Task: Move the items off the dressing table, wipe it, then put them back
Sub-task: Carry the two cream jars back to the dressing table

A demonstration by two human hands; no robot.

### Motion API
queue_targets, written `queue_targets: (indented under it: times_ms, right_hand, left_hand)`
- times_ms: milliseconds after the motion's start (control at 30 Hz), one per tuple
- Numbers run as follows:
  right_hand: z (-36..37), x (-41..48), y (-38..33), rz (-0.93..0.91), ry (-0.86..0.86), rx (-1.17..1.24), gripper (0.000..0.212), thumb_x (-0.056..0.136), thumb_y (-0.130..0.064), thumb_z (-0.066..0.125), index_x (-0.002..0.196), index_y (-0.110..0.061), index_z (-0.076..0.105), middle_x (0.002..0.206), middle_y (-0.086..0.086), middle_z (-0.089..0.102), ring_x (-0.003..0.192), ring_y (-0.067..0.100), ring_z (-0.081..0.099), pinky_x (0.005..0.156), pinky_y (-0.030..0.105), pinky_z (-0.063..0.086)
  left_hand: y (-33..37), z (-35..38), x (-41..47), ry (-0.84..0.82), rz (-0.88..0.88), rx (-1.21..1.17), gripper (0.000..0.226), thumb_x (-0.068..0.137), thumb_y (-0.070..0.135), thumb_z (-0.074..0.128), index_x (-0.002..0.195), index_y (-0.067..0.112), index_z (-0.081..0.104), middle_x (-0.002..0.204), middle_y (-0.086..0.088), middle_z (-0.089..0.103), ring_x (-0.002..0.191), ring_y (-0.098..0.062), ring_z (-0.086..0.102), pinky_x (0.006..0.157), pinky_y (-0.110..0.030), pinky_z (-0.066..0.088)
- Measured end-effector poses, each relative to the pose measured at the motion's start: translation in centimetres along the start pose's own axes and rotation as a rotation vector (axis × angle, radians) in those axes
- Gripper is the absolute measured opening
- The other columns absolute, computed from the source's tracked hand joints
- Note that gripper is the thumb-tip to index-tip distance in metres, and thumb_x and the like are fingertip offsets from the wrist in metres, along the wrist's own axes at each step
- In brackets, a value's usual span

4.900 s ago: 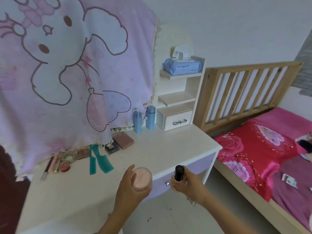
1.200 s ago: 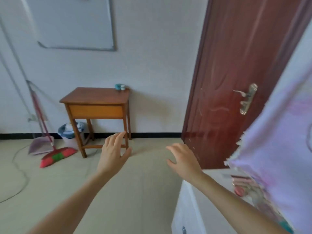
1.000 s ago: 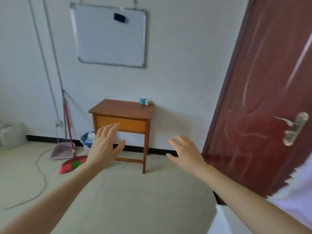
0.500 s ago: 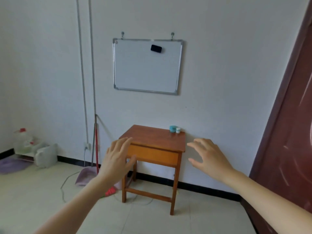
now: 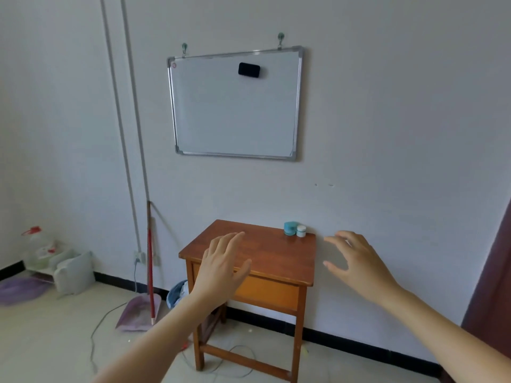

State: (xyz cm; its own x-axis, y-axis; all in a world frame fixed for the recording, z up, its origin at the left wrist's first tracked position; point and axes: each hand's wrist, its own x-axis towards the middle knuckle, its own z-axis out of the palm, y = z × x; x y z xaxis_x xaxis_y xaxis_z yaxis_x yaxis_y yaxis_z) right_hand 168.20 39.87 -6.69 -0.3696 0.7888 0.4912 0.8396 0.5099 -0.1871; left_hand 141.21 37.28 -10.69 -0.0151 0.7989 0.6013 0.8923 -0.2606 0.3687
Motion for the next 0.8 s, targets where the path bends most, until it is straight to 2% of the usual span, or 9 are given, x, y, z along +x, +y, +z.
queue_targets:
  times_ms: [267,400,533,667,800]
  right_hand:
    - [8.6,7.1,4.4,-0.011,-0.087,0.107,0.050,0.087,-0.036,0.055,0.133,-0.023,0.041,0.139,-0.002,0.036,0.130,0.011,0.030,0.103,0.022,0.026]
    - [11.6,11.0,5.7,0.006,-0.111,0.120,0.049,0.088,-0.037,0.054,0.133,-0.024,0.040,0.138,-0.003,0.035,0.127,0.010,0.031,0.099,0.019,0.026]
    - [13.2,16.4,7.2,0.032,-0.092,0.075,0.047,0.088,-0.037,0.054,0.132,-0.027,0.041,0.135,-0.005,0.036,0.123,0.011,0.033,0.096,0.020,0.027]
    - [14.7,22.5,9.0,0.078,-0.078,0.014,0.043,0.089,-0.036,0.052,0.130,-0.027,0.043,0.135,-0.004,0.036,0.126,0.013,0.032,0.100,0.024,0.027]
    - [18.2,26.1,10.8,0.152,-0.062,0.029,0.043,0.088,-0.036,0.053,0.129,-0.026,0.044,0.132,-0.005,0.038,0.122,0.012,0.034,0.096,0.021,0.028]
  left_hand:
    - [-5.3,6.9,3.7,-0.087,-0.134,-0.007,0.055,0.090,0.034,0.050,0.140,0.020,0.030,0.142,0.002,0.036,0.132,-0.014,0.026,0.106,-0.029,0.025]
    - [-8.6,9.4,7.4,-0.091,-0.156,-0.005,0.055,0.090,0.035,0.050,0.140,0.021,0.031,0.142,0.002,0.036,0.132,-0.015,0.026,0.107,-0.033,0.025]
    - [-11.5,11.5,13.2,-0.057,-0.151,-0.057,0.053,0.091,0.034,0.049,0.139,0.021,0.032,0.143,0.001,0.036,0.133,-0.016,0.026,0.107,-0.034,0.024]
    - [-14.5,14.1,19.6,-0.066,-0.111,-0.087,0.054,0.091,0.035,0.049,0.140,0.020,0.031,0.144,0.001,0.035,0.135,-0.016,0.024,0.108,-0.034,0.024]
    - [-17.7,17.7,24.2,-0.095,-0.110,-0.138,0.055,0.091,0.034,0.049,0.140,0.020,0.031,0.143,0.002,0.036,0.134,-0.015,0.024,0.108,-0.032,0.024]
